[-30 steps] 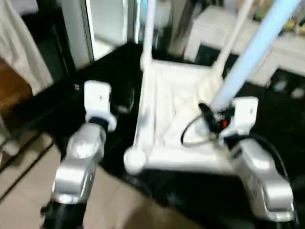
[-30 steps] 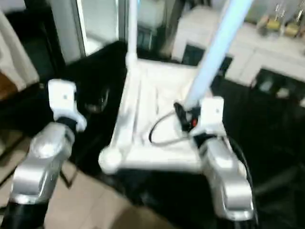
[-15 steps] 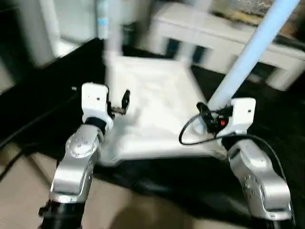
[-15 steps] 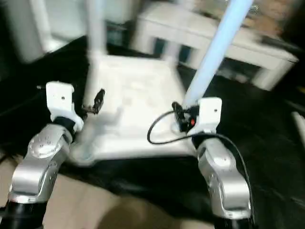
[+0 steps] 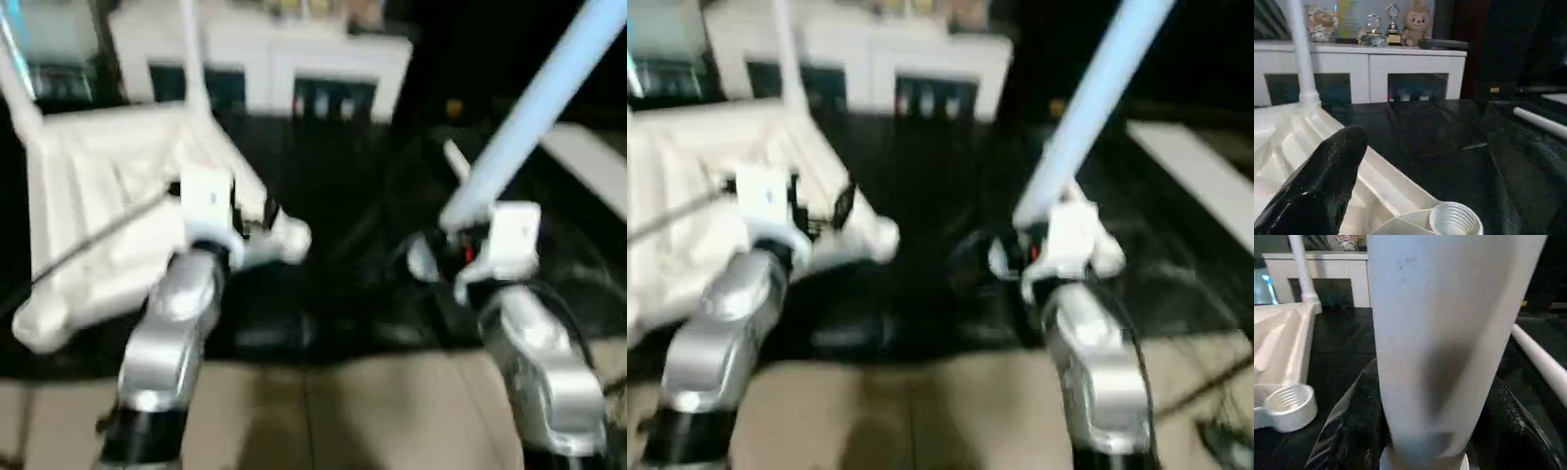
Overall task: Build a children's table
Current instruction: Move to table
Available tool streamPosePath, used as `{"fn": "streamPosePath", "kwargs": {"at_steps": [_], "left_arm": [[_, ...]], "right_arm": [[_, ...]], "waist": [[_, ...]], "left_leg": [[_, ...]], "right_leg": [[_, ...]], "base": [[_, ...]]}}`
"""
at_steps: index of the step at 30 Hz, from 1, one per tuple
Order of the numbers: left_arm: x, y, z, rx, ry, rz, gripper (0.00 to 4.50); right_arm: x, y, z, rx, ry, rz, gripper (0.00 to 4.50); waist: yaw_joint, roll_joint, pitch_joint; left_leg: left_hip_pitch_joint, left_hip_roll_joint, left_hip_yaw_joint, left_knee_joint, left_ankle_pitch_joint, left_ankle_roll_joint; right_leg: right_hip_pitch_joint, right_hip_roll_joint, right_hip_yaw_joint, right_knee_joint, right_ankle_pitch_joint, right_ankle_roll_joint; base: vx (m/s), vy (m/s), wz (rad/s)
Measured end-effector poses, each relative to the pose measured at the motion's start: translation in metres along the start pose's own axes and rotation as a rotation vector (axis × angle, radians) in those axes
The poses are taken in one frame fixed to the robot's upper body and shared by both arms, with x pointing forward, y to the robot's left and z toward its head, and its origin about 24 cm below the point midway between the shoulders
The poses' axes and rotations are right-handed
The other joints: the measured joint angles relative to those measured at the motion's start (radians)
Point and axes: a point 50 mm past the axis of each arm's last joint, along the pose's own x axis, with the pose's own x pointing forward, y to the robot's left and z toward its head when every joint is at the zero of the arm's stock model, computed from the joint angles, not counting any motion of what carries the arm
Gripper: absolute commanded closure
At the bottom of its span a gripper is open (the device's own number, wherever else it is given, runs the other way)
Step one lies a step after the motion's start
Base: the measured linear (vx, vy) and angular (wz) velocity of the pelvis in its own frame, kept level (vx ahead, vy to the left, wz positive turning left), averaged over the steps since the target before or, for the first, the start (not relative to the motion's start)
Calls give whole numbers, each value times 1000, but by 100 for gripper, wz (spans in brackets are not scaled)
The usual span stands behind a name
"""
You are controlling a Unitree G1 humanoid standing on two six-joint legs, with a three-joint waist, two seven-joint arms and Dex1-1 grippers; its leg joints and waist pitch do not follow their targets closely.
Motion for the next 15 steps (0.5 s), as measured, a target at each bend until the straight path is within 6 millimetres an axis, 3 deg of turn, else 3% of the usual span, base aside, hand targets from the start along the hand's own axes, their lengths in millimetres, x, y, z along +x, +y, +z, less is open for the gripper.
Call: {"fn": "streamPosePath", "kwargs": {"at_steps": [1, 3, 5, 7, 8, 10, 11, 13, 14, 15], "left_arm": [[1, 0, 3, 14, -14, -1, 0], [0, 5, 1, 33, -8, 17, 0], [-1, 9, 1, 43, -6, 26, 0], [-1, 9, 2, 42, -7, 26, 0], [-1, 9, 2, 43, -7, 26, 0], [-1, 8, 2, 45, -11, 23, 0], [-1, 9, 2, 52, -11, 29, 0], [-1, 10, 2, 60, -10, 40, 0], [-1, 10, 2, 62, -10, 43, 0], [-1, 11, 3, 67, -12, 45, 0]], "right_arm": [[0, 0, -1, 5, 1, 1, 264], [0, 4, -2, 3, 9, 22, 264], [1, 9, -4, -2, 17, 49, 264], [1, 10, -4, -5, 22, 63, 264], [1, 10, -4, -14, 25, 68, 264], [1, 9, -4, -30, 28, 69, 264], [1, 10, -4, -34, 31, 80, 264], [1, 14, -5, -37, 33, 104, 264], [1, 15, -5, -37, 33, 112, 264], [2, 17, -5, -28, 30, 115, 264]], "waist": [[-1, 4, 3], [-5, 16, 8], [-1, 18, 10], [8, 16, 11], [21, 17, 14], [22, 19, 15], [21, 20, 17], [17, 26, 23], [18, 34, 28], [18, 34, 31]], "left_leg": [[5, 25, 13, -18, 8, -18], [4, 50, 12, -45, 12, -21], [5, 56, 19, -67, 12, -21], [13, 57, 36, -72, 12, -21], [8, 52, 34, -75, 13, -20], [0, 44, 16, -76, 14, -17], [-4, 44, 7, -76, 14, -17], [-6, 47, -7, -76, 14, -17], [-4, 53, -10, -76, 14, -17], [11, 66, 5, -79, 14, -17]], "right_leg": [[6, -2, -9, -9, 15, -5], [25, 27, -14, -65, 24, -6], [35, 34, -16, -104, 48, -14], [36, 30, -8, -111, 72, -16], [41, 23, -12, -110, 74, -15], [50, 9, -39, -112, 74, -14], [60, -6, -70, -118, 72, -12], [85, -14, -106, -128, 63, -8], [105, -15, -121, -131, 53, -4], [101, -3, -97, -107, 16, -2]], "base": [[-90, -29, -5], [-71, -6, 9], [-27, -3, 3], [0, 0, 0], [-17, -13, 23], [-16, -16, 31], [26, -22, 47], [34, -19, 50], [90, -20, 57], [90, -20, 57]]}}
